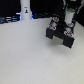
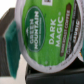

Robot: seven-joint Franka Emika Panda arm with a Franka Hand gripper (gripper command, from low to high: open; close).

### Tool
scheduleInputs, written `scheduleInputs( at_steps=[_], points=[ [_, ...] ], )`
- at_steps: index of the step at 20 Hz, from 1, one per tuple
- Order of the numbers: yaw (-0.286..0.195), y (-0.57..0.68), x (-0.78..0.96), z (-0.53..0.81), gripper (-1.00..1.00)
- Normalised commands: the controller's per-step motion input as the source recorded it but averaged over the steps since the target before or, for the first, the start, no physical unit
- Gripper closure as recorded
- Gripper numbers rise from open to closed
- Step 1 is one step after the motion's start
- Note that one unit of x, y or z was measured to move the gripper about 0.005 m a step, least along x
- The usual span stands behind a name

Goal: Open the kcup holder, insert the kcup into the holder, and close the kcup holder

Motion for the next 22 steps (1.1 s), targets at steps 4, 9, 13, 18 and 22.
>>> scheduleInputs(
  at_steps=[4,9,13,18,22],
  points=[
    [0.000,-0.02,-0.23,0.03,1.00],
    [0.000,-0.19,-0.52,0.01,1.00],
    [0.000,-0.22,-0.58,0.00,1.00],
    [0.023,-0.07,-0.27,-0.12,1.00],
    [0.020,-0.02,-0.06,-0.24,1.00]
  ],
)
